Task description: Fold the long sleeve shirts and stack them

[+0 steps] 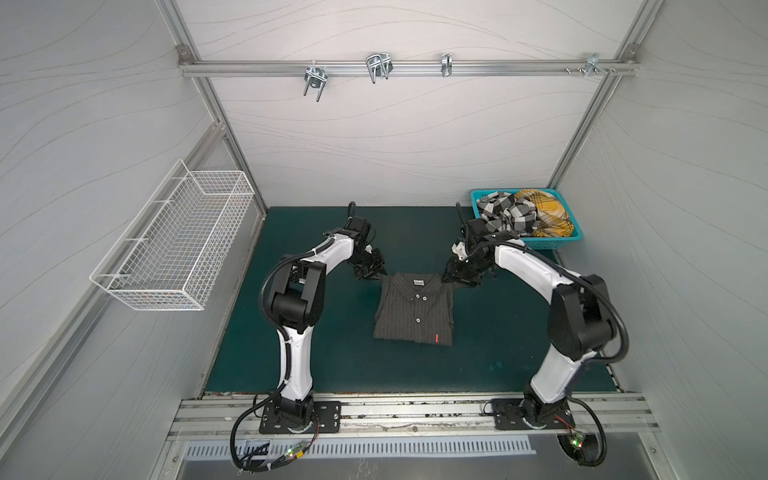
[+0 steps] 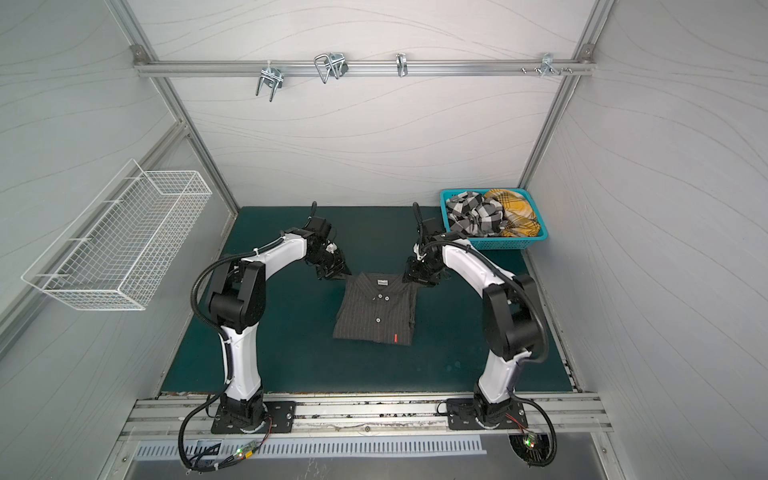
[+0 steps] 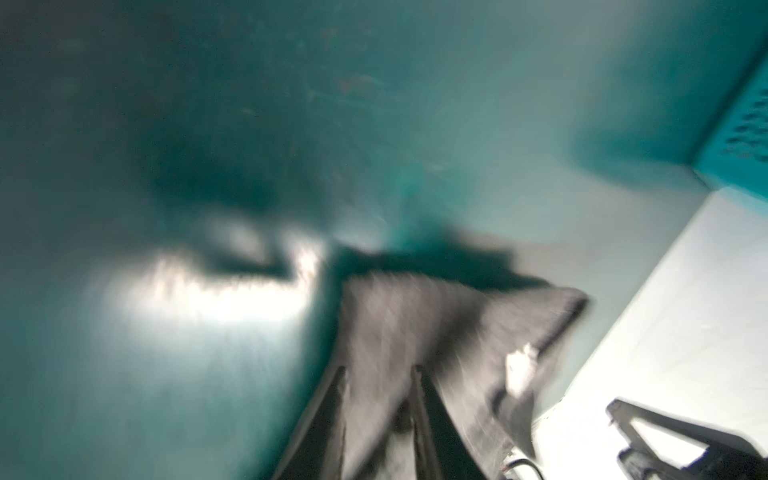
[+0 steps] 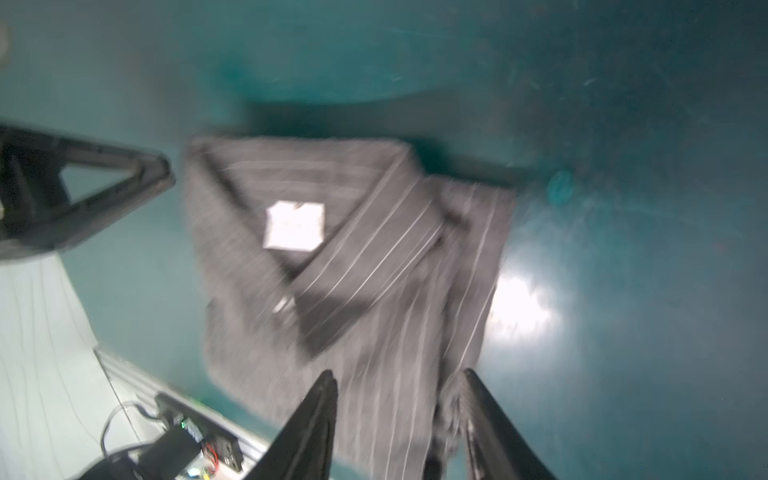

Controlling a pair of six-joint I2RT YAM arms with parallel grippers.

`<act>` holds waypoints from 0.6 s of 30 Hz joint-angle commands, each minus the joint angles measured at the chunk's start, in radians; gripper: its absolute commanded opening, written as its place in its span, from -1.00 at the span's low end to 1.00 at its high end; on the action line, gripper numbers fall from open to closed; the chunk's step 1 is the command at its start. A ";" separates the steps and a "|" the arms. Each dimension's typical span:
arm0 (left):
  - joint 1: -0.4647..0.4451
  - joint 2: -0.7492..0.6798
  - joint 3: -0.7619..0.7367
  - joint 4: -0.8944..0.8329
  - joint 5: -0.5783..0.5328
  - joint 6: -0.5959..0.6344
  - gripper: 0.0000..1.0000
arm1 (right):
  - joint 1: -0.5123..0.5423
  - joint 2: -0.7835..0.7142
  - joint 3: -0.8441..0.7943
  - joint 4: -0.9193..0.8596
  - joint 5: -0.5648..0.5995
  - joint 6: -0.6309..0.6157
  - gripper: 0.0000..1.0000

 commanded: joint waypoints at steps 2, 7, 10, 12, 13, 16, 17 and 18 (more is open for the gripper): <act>-0.002 -0.144 -0.036 -0.016 -0.038 -0.023 -0.37 | 0.035 -0.067 -0.073 -0.070 0.015 0.025 -0.02; -0.028 -0.233 -0.163 0.060 0.018 -0.072 -0.42 | 0.042 -0.037 -0.150 0.023 -0.088 0.046 -0.16; -0.074 -0.248 -0.224 0.103 0.055 -0.091 -0.53 | 0.045 -0.006 -0.176 0.077 -0.112 0.045 -0.37; -0.101 -0.254 -0.262 0.127 0.069 -0.104 -0.60 | 0.042 0.021 -0.186 0.088 -0.101 0.042 -0.45; -0.109 -0.255 -0.285 0.140 0.069 -0.111 -0.62 | 0.041 0.036 -0.193 0.095 -0.095 0.037 -0.46; -0.116 -0.257 -0.356 0.184 0.075 -0.131 -0.69 | 0.039 0.070 -0.211 0.093 -0.052 0.024 -0.59; -0.116 -0.254 -0.376 0.199 0.080 -0.136 -0.70 | 0.040 0.077 -0.218 0.090 -0.038 0.022 -0.62; -0.116 -0.251 -0.397 0.211 0.087 -0.140 -0.71 | 0.037 0.081 -0.226 0.086 -0.022 0.018 -0.64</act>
